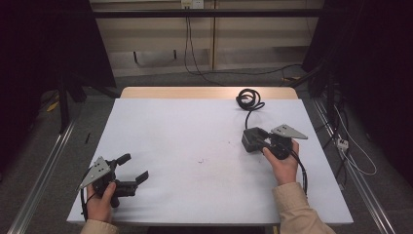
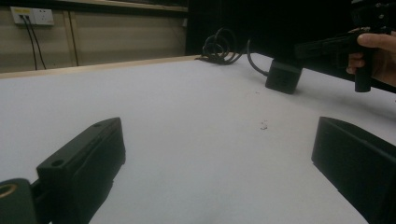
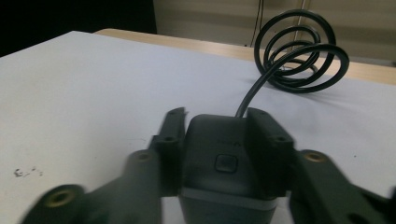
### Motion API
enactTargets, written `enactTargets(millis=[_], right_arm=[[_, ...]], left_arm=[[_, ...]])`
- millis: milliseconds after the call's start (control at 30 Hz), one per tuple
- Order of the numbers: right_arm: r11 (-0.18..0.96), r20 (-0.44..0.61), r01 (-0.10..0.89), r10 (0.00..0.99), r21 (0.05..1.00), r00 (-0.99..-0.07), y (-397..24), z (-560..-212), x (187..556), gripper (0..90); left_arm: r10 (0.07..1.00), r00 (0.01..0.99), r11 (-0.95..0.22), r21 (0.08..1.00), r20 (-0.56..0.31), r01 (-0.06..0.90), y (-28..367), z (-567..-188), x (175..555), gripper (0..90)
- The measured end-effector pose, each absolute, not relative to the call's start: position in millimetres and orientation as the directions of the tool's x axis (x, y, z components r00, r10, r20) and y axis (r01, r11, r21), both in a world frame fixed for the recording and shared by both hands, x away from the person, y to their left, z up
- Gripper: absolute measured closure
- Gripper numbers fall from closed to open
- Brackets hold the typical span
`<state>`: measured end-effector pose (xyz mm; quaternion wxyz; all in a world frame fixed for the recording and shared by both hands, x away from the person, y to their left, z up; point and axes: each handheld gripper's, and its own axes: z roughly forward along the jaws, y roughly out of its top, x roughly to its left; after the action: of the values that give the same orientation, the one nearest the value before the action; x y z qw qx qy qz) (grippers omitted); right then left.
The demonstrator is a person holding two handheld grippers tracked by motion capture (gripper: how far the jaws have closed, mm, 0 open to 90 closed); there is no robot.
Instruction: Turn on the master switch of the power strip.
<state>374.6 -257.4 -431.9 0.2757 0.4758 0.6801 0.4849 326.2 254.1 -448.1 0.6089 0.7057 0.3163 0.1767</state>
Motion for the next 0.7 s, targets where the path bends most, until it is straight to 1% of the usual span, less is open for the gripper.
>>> enactTargets(millis=[33,67,133,200,267,333,400,533,700], right_arm=[[0.070,0.100,0.388,0.911,0.919,-0.400,-257,-432,373,55.1],[0.068,0.104,0.386,0.907,0.920,-0.407,-257,-432,371,52.8],[0.068,0.106,0.386,0.905,0.920,-0.412,-257,-433,368,44.8],[0.061,0.119,0.390,0.900,0.919,-0.420,-258,-433,364,40.2],[0.051,0.134,0.399,0.897,0.916,-0.422,-259,-433,361,32.8],[0.049,0.138,0.387,0.887,0.921,-0.440,-259,-432,355,32.1],[0.058,0.129,0.382,0.886,0.922,-0.445,-259,-432,350,28.1],[0.062,0.136,0.395,0.880,0.917,-0.455,-261,-434,341,24.0],[0.072,0.126,0.384,0.876,0.920,-0.466,-263,-436,333,21.1]], left_arm=[[0.662,0.737,-0.058,0.971,-0.136,0.231,254,-448,326,2.3],[0.663,0.736,-0.057,0.971,-0.137,0.231,254,-448,326,2.3],[0.661,0.738,-0.055,0.972,-0.136,0.229,254,-448,326,2.3],[0.660,0.738,-0.055,0.971,-0.138,0.231,253,-448,326,2.3],[0.658,0.740,-0.058,0.971,-0.137,0.231,252,-448,326,2.3],[0.655,0.743,-0.058,0.971,-0.138,0.231,251,-448,327,2.3],[0.655,0.743,-0.060,0.971,-0.137,0.232,251,-448,327,2.3],[0.657,0.740,-0.056,0.970,-0.142,0.236,251,-448,327,2.3],[0.656,0.741,-0.056,0.970,-0.142,0.235,251,-448,326,2.3]])
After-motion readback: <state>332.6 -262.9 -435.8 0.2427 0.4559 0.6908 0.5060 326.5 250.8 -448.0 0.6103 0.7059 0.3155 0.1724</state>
